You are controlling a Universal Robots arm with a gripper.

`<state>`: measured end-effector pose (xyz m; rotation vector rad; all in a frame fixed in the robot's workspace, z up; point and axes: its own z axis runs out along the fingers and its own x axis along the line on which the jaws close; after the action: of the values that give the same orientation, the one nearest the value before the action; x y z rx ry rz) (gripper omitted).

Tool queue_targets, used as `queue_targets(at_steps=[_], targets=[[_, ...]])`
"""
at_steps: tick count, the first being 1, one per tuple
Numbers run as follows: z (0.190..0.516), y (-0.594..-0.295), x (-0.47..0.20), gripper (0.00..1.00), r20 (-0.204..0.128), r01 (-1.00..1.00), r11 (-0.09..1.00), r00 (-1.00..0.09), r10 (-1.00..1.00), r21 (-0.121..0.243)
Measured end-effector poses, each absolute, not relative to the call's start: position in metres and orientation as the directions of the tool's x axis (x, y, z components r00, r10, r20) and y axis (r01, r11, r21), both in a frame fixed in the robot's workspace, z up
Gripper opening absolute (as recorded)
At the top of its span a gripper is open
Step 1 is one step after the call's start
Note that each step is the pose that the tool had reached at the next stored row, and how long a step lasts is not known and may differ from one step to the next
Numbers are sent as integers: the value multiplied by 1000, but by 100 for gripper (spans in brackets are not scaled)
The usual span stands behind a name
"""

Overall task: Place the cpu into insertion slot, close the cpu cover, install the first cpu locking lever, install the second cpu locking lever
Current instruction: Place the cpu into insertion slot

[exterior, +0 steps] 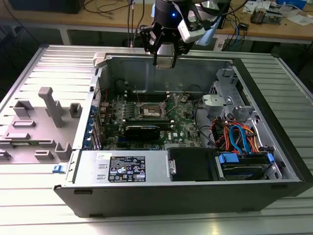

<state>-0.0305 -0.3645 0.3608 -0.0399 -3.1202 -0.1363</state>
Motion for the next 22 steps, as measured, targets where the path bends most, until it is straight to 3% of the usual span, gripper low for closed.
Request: queue_targets(at_steps=[22], targets=[[361,-374,-31,55,19,26,996,-1000,25,87]])
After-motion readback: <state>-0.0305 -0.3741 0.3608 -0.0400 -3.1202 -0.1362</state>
